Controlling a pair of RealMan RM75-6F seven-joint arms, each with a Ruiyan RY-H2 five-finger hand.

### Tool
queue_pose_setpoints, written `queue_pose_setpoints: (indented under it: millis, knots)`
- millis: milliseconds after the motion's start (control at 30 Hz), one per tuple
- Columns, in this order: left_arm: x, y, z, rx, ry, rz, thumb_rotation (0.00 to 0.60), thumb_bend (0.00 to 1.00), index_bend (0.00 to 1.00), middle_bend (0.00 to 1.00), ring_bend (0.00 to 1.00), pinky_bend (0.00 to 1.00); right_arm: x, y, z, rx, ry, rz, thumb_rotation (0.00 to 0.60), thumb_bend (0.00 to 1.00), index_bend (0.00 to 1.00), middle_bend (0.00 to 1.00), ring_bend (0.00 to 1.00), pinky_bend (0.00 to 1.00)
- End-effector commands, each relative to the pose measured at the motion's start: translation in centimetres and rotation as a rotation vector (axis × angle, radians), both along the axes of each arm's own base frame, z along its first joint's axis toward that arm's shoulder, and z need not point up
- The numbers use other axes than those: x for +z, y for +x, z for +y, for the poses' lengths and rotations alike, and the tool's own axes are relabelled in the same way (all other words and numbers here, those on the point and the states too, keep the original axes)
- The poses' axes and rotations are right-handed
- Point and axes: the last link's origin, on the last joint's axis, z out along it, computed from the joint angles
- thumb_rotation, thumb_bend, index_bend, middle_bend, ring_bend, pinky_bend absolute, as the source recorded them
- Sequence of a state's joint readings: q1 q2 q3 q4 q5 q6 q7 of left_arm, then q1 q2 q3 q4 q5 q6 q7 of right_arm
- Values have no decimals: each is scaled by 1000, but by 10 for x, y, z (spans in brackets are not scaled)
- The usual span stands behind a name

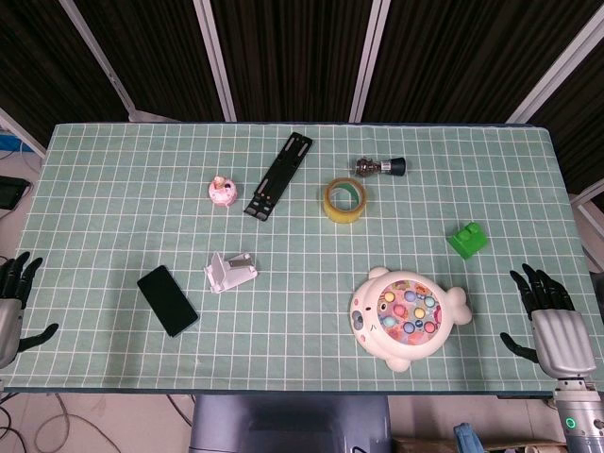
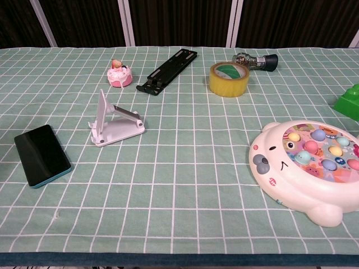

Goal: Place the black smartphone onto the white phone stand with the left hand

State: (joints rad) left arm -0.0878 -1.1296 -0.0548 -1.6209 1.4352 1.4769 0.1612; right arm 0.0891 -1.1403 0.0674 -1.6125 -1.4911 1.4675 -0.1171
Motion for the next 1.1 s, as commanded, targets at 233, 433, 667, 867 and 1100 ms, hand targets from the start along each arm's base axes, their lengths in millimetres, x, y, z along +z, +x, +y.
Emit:
queue_pose_setpoints:
  millis: [233, 433, 667, 867, 1100]
  knots:
    - [-2, 3, 2, -10, -23, 13, 600, 86, 0, 0, 0, 0, 0, 0, 0, -4, -1, -2, 600, 278, 108, 0, 0, 134]
    - [-8, 9, 12, -67, -131, 138, 600, 65, 0, 0, 0, 0, 0, 0, -1, 1, 0, -4, 600, 278, 108, 0, 0, 134]
    - [-25, 24, 42, -149, -291, 348, 600, 65, 14, 0, 0, 0, 0, 0, -1, -2, 4, -7, 600, 278, 115, 0, 0, 134]
    - [-44, 36, 64, -204, -387, 470, 600, 86, 63, 41, 0, 0, 1, 0, -2, -7, 4, -13, 600, 279, 117, 0, 0, 134]
    - [-65, 45, 79, -243, -462, 552, 600, 115, 86, 68, 0, 1, 0, -1, -2, -8, 6, -21, 600, 279, 121, 0, 0, 134]
